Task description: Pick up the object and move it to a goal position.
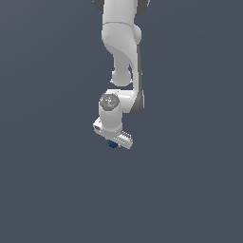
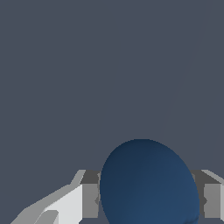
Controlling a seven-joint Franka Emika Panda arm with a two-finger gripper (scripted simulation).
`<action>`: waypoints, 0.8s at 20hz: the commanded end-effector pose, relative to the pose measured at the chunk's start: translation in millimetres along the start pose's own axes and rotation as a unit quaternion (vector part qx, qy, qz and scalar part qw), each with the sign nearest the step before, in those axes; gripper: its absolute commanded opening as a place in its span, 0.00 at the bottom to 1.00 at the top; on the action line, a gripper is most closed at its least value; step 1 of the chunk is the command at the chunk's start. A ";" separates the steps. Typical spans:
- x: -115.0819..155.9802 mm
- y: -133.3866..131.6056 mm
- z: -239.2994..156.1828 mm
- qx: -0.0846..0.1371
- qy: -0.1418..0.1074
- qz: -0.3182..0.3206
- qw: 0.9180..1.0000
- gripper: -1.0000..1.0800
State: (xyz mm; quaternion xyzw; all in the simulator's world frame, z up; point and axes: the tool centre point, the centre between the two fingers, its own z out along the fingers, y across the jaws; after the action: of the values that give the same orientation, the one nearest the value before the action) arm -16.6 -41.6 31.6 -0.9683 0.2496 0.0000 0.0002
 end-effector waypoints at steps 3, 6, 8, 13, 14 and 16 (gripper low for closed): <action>1.8 -1.2 -4.4 0.000 0.000 0.000 1.000 0.00; 5.2 -3.6 -13.4 0.000 0.000 0.000 1.000 0.00; 8.5 -5.9 -22.2 0.000 0.000 0.000 1.000 0.00; 20.4 -13.8 -53.0 0.000 0.000 0.000 1.000 0.00; 23.5 -15.7 -60.6 0.000 0.000 0.000 1.000 0.00; 30.0 -20.1 -76.8 0.000 0.000 0.000 1.000 0.00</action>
State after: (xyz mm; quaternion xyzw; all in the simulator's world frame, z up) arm 13.4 -39.0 95.5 -0.9683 0.2498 0.0005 -0.0003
